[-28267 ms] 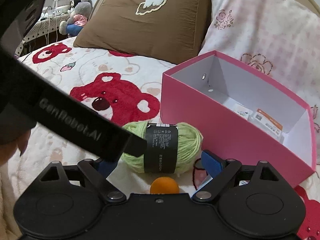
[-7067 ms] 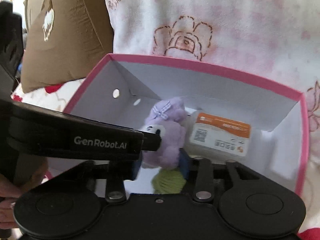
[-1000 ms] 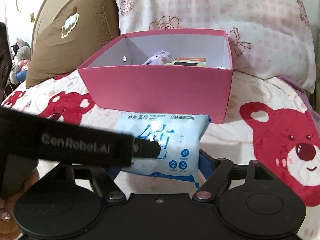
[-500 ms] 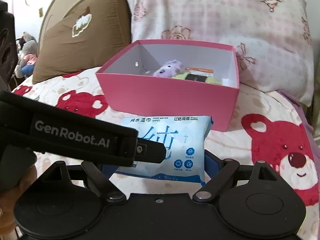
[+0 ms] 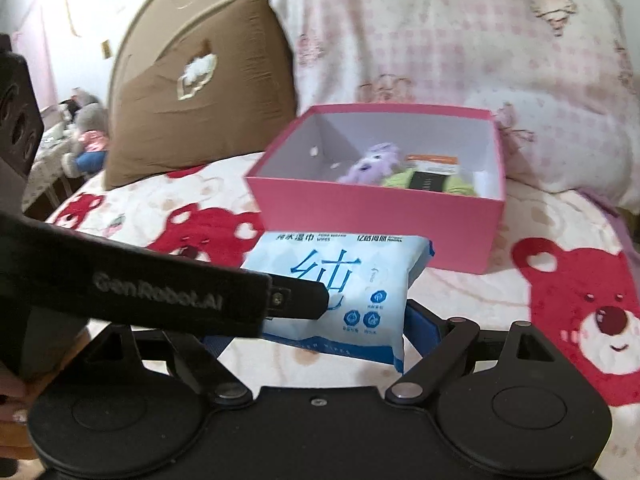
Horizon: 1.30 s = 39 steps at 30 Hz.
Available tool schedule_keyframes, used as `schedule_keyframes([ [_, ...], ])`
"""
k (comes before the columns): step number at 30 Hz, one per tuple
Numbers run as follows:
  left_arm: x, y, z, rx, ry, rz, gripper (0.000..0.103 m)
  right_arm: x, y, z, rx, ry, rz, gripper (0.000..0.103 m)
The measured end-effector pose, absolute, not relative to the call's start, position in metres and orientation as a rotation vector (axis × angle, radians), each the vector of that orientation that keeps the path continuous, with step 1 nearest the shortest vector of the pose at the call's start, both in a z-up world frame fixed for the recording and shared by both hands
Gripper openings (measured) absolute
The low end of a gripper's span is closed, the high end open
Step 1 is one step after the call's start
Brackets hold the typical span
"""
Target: Organize objects
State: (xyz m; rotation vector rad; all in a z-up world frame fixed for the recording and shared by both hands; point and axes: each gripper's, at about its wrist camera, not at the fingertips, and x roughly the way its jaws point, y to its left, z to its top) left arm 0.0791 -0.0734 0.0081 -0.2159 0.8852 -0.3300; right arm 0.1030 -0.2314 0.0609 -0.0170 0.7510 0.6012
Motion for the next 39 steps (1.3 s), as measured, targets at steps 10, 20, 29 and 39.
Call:
schedule_keyframes([
  [10, 0.074, -0.063, 0.030, -0.174, 0.878, -0.306, 0.056, 0.104, -0.218, 0.080, -0.024, 0.748, 0.648, 0.090],
  [20, 0.076, -0.049, 0.055, -0.169, 0.848, -0.304, 0.056, 0.101, -0.212, 0.111, -0.038, 0.732, 0.674, 0.082],
  [29, 0.099, -0.043, 0.079, -0.162, 0.814, -0.306, 0.056, 0.121, -0.211, 0.134, -0.099, 0.697, 0.674, 0.059],
  [39, 0.141, -0.026, 0.080, -0.140, 0.753, -0.294, 0.056, 0.161, -0.195, 0.135, -0.139, 0.619, 0.710, 0.058],
])
